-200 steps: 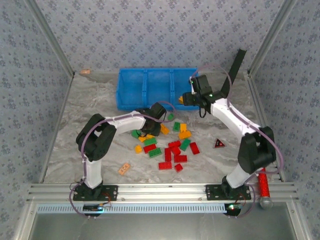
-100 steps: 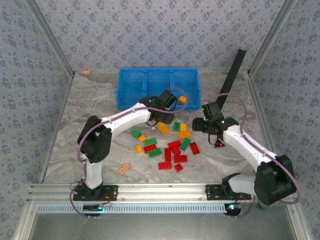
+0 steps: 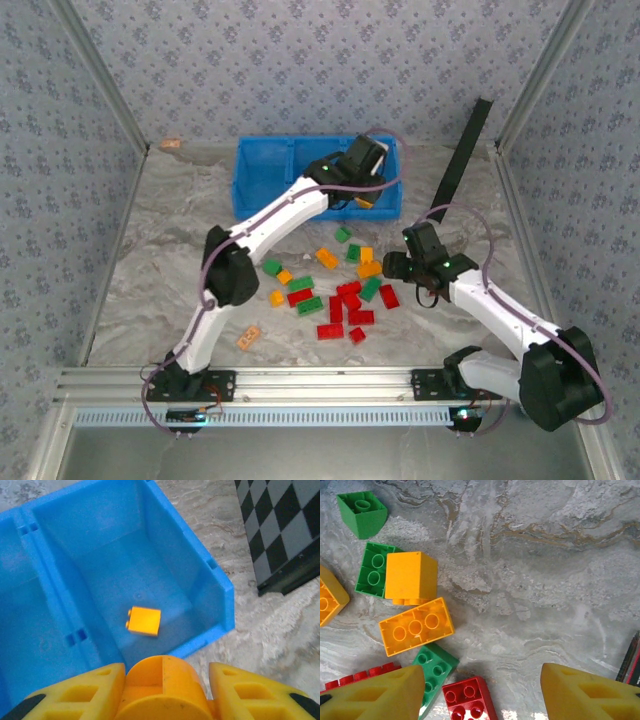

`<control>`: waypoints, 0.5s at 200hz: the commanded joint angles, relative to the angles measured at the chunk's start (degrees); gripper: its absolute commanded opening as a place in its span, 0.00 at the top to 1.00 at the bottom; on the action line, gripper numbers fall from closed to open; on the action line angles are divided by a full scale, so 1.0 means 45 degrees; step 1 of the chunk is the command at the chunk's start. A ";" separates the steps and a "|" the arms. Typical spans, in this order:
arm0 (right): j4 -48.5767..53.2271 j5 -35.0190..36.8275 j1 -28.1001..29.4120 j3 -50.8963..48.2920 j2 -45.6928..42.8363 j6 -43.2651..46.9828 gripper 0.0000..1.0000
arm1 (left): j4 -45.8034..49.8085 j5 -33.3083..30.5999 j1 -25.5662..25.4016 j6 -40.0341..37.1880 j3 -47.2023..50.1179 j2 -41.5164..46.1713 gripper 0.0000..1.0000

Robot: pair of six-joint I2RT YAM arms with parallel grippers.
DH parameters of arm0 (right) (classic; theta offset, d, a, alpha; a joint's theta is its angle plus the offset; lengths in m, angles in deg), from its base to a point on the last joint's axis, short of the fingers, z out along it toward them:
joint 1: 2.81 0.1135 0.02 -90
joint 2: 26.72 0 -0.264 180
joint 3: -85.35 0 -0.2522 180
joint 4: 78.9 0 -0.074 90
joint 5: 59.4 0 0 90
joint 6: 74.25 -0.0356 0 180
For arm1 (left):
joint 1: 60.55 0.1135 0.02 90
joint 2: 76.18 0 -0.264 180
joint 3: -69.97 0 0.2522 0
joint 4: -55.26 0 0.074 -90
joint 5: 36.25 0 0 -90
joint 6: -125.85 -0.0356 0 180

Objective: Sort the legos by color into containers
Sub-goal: Place the lego in the container.

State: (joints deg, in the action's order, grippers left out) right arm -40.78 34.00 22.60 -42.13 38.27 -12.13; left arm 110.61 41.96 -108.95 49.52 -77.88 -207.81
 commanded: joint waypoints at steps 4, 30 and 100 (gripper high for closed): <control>-0.0383 0.0126 0.0229 -0.0312 -0.0430 -0.0071 0.35 | 0.1381 -0.0530 -0.0050 -0.0479 -0.2412 -0.1717 0.73; -0.0383 0.0332 0.0311 -0.0391 -0.0440 0.0433 0.35 | 0.1567 -0.0836 0.0023 -0.0409 -0.5296 -0.3535 0.71; -0.0599 0.0534 0.0301 -0.0294 -0.0210 0.1077 0.35 | -0.0411 0.0282 0.0753 0.1151 -0.5832 -0.4489 0.69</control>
State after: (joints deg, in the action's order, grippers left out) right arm -42.62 34.91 23.76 -43.20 37.07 -8.96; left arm 113.01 41.09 -106.94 51.51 -101.81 -226.67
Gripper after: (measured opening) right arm 0.649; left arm 0.411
